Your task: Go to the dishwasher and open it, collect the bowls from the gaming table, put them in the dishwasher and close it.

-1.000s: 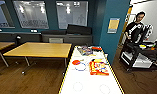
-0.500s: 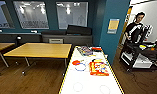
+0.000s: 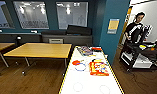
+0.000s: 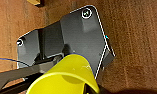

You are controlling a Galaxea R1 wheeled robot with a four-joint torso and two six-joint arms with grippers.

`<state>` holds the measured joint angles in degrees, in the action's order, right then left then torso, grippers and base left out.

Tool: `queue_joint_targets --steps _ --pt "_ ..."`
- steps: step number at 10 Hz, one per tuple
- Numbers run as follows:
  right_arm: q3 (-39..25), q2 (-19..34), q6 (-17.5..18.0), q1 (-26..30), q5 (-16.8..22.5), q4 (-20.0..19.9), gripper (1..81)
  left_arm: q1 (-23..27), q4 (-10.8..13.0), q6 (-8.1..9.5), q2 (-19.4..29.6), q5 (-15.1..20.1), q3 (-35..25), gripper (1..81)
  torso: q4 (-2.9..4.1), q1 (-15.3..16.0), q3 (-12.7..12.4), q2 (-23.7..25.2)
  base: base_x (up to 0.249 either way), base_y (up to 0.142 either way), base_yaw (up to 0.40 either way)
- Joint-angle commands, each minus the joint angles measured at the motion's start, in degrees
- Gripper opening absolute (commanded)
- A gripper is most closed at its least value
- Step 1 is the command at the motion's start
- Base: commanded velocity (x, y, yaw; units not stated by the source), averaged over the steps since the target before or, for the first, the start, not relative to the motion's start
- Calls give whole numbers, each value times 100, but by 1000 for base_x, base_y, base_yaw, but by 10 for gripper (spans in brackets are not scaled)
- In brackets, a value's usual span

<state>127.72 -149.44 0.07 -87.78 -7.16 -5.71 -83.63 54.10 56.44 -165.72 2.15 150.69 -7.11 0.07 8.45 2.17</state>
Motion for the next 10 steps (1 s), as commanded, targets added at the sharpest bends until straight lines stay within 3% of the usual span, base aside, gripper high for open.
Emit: queue_joint_targets --steps 1,2,3,5,7,10 --pt "-3 193 -7 221 338 78 10 167 -2594 -2476 -514 269 1066 10 0 0 0 0 0 0 0" --pt "-3 176 -7 221 346 78 10 158 -2911 -2776 -610 269 1207 10 0 0 0 0 0 0 0" --pt "-3 167 -16 221 346 78 10 131 -2932 -2814 -612 260 1218 10 0 0 0 0 0 0 0" --pt "14 140 -16 230 355 87 10 61 -2828 -2928 -445 78 999 10 0 0 0 0 0 0 0" --pt "50 88 -16 204 347 104 10 -9 -2483 -2928 -287 -468 926 10 0 0 0 0 0 0 0" --pt "112 9 -25 160 346 105 10 -18 -2483 -2928 -278 -549 892 10 0 0 0 0 0 0 0"
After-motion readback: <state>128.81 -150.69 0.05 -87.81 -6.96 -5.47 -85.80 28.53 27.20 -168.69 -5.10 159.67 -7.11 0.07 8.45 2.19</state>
